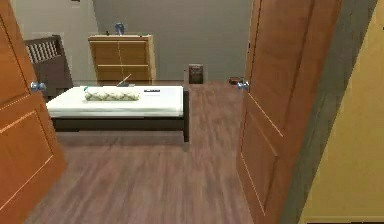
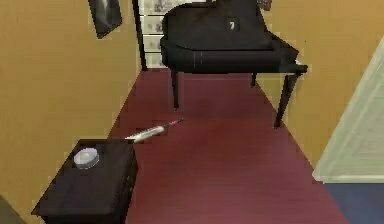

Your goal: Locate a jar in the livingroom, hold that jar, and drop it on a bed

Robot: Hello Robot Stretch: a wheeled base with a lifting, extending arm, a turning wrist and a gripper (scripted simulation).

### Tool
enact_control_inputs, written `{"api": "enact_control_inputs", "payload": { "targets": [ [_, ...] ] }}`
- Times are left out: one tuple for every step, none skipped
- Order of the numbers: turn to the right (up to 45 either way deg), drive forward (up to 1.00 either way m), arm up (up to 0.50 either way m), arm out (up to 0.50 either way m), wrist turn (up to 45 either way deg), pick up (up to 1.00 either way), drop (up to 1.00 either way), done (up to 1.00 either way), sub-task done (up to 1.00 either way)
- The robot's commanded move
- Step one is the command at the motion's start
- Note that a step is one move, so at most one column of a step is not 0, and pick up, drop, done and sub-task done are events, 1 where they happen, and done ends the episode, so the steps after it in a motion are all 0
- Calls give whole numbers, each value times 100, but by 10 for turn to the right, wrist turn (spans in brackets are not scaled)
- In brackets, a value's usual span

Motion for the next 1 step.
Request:
{"api": "enact_control_inputs", "payload": {
  "targets": [
    [0,100,0,0,0,0,0,0,0]
  ]
}}
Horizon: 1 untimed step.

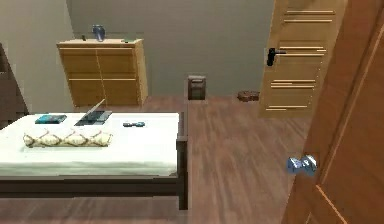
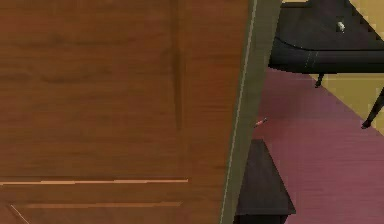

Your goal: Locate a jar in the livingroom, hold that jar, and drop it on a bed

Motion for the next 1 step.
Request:
{"api": "enact_control_inputs", "payload": {
  "targets": [
    [-30,0,0,0,0,0,0,0,0]
  ]
}}
